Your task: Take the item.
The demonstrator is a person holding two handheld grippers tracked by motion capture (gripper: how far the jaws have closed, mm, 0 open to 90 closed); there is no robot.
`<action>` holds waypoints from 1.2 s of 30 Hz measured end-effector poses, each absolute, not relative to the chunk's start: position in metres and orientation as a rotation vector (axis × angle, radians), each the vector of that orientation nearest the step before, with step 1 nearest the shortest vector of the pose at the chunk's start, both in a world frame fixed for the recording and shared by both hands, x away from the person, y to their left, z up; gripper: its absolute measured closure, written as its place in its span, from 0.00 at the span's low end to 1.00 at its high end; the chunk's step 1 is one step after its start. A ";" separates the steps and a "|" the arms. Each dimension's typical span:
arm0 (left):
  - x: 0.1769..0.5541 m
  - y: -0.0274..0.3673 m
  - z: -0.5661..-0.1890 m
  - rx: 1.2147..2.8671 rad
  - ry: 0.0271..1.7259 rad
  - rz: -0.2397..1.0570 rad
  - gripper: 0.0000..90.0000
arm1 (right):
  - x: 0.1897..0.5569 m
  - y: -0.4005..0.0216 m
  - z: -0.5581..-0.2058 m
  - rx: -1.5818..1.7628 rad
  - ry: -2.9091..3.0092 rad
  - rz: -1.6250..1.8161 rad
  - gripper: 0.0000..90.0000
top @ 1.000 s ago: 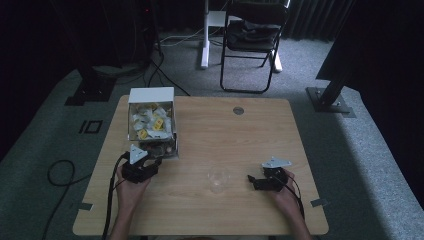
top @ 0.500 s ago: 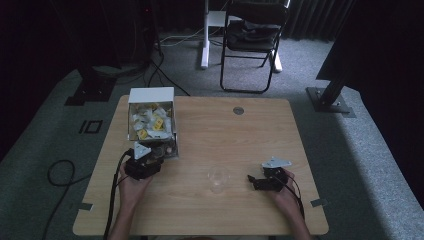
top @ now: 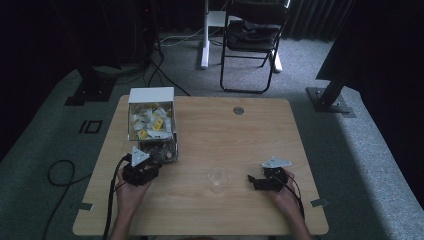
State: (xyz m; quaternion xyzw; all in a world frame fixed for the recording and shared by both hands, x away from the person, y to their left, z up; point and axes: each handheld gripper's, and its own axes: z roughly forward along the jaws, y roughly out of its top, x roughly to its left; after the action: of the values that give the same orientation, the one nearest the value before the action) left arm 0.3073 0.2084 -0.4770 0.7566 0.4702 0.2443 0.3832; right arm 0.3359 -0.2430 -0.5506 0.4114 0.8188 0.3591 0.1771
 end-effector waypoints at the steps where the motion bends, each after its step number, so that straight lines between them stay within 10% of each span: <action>1: 0.308 0.207 -0.475 1.931 1.196 0.624 0.64 | 0.336 -0.243 -0.551 1.164 2.317 1.016 0.22; 15: 0.316 0.206 -0.474 1.943 1.236 0.620 1.00 | 0.336 -0.243 -0.551 1.163 2.317 1.017 0.22; 36: 0.313 0.209 -0.459 1.936 1.170 0.632 1.00 | 0.336 -0.243 -0.551 1.163 2.317 1.017 0.22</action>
State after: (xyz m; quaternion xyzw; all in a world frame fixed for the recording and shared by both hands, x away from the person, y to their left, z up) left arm 0.3129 0.2093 -0.4591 0.7603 0.4594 0.2481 0.3864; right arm 0.3360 -0.2430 -0.5506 0.4111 0.8187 0.3594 0.1776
